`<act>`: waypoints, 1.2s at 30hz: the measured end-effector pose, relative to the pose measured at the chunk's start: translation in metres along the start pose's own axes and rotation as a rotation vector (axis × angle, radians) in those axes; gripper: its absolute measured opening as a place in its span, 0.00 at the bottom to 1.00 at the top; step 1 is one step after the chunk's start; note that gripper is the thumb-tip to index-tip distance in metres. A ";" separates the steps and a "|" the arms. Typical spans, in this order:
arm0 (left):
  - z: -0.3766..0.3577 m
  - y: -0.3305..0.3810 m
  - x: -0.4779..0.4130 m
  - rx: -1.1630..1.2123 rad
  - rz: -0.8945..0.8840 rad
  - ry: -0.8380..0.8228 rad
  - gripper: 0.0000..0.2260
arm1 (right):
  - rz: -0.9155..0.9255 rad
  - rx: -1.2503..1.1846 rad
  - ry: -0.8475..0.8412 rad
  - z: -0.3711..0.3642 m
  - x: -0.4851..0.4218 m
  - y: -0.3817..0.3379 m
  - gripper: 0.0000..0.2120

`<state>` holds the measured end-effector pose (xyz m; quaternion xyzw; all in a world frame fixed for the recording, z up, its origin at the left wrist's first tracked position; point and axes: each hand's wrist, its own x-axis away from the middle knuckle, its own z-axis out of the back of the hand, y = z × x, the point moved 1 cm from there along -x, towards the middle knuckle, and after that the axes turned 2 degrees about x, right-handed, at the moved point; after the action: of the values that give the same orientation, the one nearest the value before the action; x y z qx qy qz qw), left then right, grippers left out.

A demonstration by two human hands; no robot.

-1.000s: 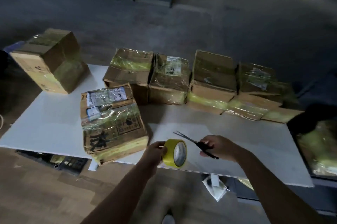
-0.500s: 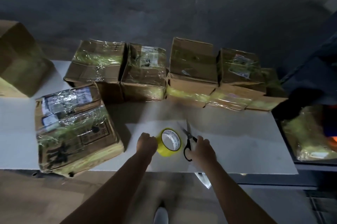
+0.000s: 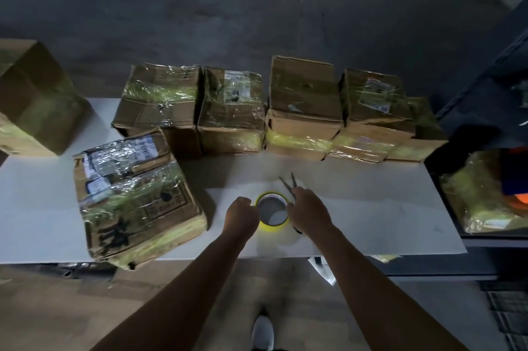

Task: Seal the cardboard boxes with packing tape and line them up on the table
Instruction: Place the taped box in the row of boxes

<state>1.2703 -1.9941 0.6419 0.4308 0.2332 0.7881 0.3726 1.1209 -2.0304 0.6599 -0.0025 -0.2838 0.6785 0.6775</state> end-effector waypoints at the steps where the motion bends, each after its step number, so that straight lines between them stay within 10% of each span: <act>1: 0.005 -0.001 0.003 -0.010 -0.069 0.028 0.15 | 0.020 -0.009 0.009 0.001 0.001 -0.009 0.21; 15: 0.181 -0.066 0.056 -0.448 -0.960 0.284 0.04 | 0.211 -0.114 0.111 -0.046 0.043 -0.171 0.12; 28: 0.199 -0.101 0.033 -0.798 -0.927 0.215 0.20 | -0.086 -0.061 0.149 -0.083 0.075 -0.190 0.29; 36: 0.197 -0.107 0.046 -0.598 -0.910 0.089 0.23 | -0.157 -0.457 0.097 -0.085 0.072 -0.199 0.32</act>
<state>1.4637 -1.8827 0.6937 0.1278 0.1775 0.5968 0.7720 1.3306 -1.9478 0.6930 -0.1662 -0.3965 0.5410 0.7228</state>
